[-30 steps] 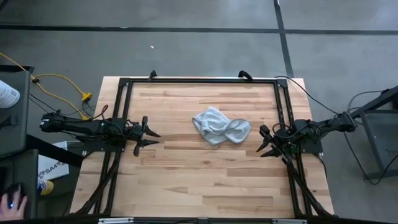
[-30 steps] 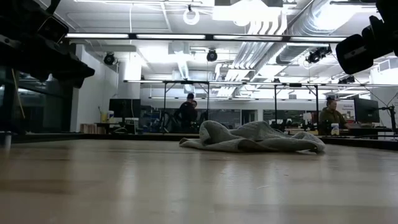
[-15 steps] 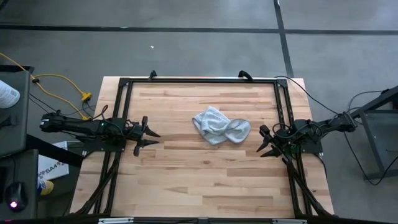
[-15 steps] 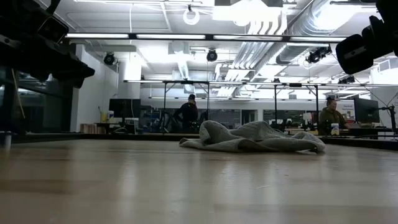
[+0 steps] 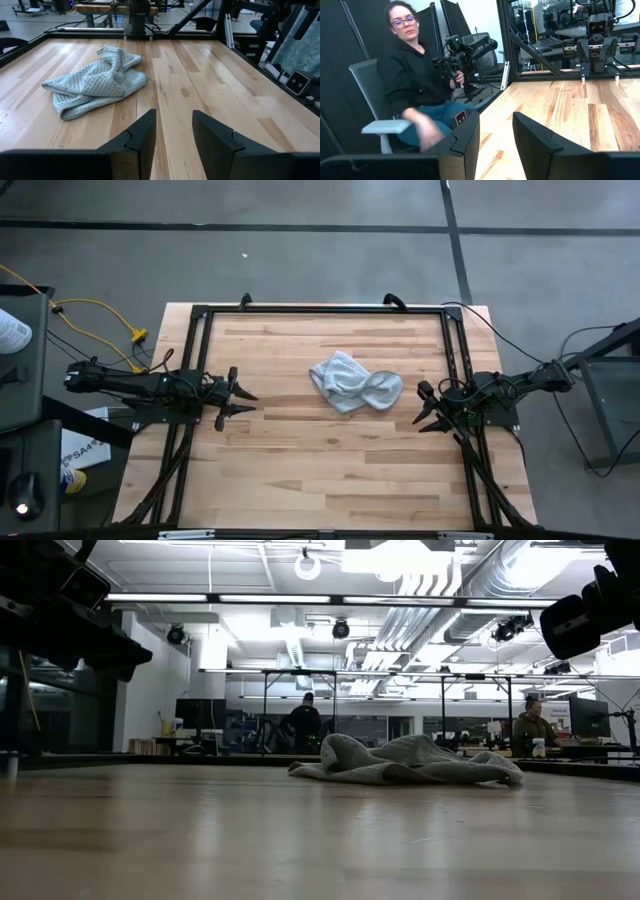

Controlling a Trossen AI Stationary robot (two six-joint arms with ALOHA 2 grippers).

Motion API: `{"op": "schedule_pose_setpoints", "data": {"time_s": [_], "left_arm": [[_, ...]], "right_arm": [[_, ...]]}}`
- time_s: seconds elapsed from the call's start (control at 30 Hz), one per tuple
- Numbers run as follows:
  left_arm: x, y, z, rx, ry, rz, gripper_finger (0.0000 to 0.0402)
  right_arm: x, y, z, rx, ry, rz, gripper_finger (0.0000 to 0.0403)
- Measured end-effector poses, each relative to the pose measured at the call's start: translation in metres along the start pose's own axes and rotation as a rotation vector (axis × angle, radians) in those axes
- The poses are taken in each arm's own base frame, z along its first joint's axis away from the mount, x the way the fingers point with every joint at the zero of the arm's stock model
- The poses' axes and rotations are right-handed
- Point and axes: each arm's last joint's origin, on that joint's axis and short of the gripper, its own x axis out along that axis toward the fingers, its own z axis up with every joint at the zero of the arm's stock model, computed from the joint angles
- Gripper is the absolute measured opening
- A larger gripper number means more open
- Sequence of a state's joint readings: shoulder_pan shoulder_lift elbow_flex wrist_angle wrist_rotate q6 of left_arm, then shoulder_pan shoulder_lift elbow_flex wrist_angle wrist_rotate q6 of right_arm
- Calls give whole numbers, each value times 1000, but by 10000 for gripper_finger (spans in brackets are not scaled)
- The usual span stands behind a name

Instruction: Fold microfiber towels

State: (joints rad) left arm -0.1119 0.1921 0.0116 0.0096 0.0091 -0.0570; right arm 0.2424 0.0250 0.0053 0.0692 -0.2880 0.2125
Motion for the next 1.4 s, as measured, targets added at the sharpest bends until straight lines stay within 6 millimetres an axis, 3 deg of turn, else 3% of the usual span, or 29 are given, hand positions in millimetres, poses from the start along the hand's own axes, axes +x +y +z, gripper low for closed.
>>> {"op": "schedule_pose_setpoints", "data": {"time_s": [0.73,0.97,1.17,1.4], "left_arm": [[0,0,0,-3,0,-6,127],[-1,1,7,-149,-30,37,127],[-2,1,15,-172,-87,49,127],[-3,1,23,-249,-169,53,127]], "right_arm": [[0,0,0,0,-1,0,110],[0,0,0,52,-1,3,110],[0,0,3,40,-31,-1,110],[-2,-7,11,38,-175,-305,110]]}}
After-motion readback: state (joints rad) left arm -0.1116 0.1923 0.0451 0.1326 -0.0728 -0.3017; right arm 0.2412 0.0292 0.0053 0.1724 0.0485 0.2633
